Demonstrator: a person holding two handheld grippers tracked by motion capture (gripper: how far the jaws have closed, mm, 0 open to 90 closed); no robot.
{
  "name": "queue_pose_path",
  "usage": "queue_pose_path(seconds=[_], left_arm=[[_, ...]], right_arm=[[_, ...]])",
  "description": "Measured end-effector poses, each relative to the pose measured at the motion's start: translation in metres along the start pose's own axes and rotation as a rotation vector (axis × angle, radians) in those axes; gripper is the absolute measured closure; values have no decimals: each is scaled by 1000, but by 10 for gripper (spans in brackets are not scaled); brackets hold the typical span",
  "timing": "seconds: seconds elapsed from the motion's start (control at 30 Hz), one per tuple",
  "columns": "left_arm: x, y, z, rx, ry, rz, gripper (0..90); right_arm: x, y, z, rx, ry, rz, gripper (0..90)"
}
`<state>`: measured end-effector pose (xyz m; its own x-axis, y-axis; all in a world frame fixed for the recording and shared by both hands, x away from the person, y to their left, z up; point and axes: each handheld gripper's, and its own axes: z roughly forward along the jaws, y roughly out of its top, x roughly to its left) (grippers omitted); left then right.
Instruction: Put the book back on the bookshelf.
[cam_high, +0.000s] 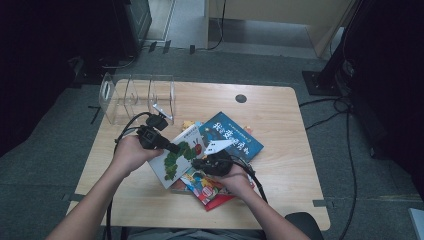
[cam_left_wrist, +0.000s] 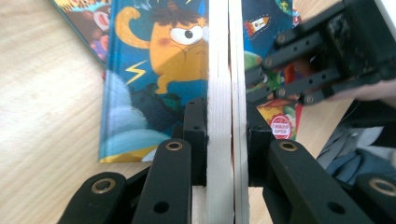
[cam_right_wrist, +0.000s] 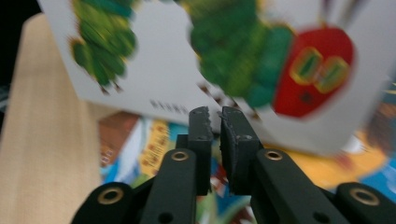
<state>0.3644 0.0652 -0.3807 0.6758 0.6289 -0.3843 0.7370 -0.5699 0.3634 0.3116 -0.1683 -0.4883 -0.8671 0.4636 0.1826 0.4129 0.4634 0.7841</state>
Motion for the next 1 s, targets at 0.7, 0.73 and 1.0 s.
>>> queue_pose_path(seconds=[0.7,0.73,1.0], left_arm=[[47,-4,-60,-109,211,-132,777],[50,-3,-60,-116,224,-168,777],[64,2,-53,-147,279,-291,777]], right_arm=[[-17,-12,-4,2,-179,-65,553],[-17,-12,-4,0,-178,-64,551],[-17,-12,-3,-2,-179,-65,548]])
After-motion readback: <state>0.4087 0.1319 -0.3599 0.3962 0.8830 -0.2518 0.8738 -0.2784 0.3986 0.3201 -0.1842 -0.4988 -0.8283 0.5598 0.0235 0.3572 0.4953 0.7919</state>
